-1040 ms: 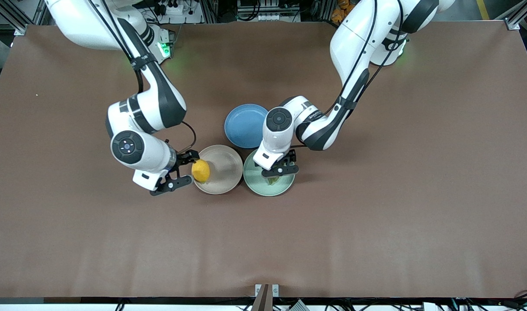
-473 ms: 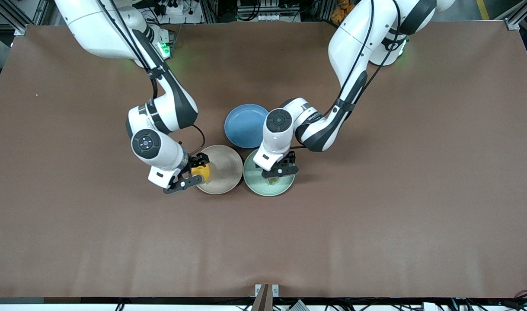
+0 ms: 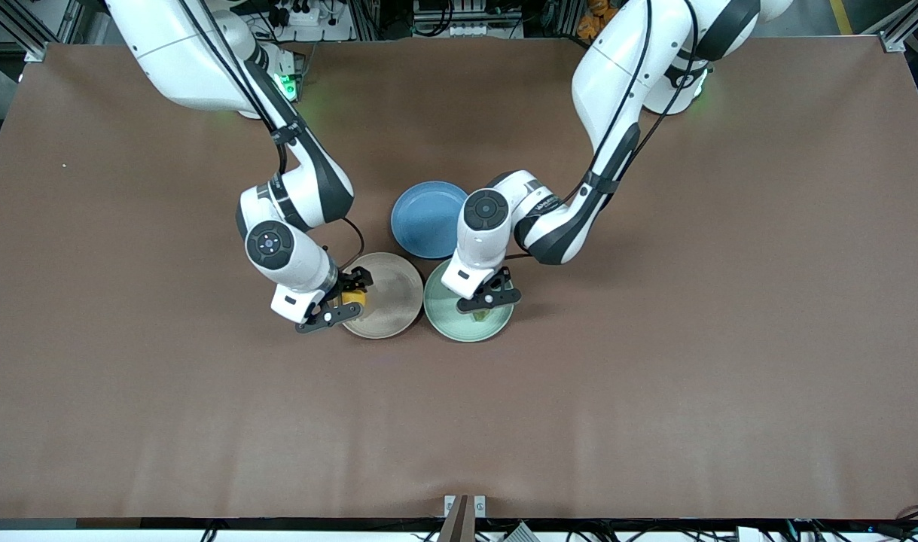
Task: Pick lemon and lettuce from plates
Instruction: 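Lift the lettuce with the left gripper while the right gripper reaches the lemon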
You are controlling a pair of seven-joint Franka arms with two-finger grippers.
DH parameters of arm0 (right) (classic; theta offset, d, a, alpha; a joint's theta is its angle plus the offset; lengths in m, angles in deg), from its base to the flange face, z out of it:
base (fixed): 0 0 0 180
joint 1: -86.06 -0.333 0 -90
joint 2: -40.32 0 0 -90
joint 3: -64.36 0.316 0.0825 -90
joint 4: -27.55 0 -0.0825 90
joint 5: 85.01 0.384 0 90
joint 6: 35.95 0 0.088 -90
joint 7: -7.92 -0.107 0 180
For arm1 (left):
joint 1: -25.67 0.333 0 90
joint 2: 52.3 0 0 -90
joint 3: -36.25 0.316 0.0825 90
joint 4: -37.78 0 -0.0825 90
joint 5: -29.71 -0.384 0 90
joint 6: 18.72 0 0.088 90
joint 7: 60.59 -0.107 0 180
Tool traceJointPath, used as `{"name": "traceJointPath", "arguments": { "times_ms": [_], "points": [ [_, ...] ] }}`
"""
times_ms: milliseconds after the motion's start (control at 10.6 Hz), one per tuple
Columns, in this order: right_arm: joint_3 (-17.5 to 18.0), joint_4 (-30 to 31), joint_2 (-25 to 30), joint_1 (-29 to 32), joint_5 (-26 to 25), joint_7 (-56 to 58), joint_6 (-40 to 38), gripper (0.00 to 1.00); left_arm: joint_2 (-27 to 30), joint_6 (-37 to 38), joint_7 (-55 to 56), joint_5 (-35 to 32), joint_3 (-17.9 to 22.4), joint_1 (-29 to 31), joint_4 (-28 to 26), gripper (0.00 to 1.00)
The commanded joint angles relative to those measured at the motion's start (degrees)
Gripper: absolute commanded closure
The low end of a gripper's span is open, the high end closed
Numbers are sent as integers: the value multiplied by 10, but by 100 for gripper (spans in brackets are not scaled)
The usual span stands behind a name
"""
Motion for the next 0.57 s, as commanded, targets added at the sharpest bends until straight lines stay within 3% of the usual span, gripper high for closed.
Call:
{"name": "traceJointPath", "arguments": {
  "times_ms": [0,378,473],
  "points": [
    [-5,5,-12,-17,-1,-24,26,0,24,10,25,-14,6,-2,2,100],
    [-5,5,-28,-18,-3,-24,47,0,67,82,16,-13,5,16,1,100],
    [-5,5,-28,-18,-4,-23,45,9,76,99,12,-12,4,23,1,100]
  ]
}}
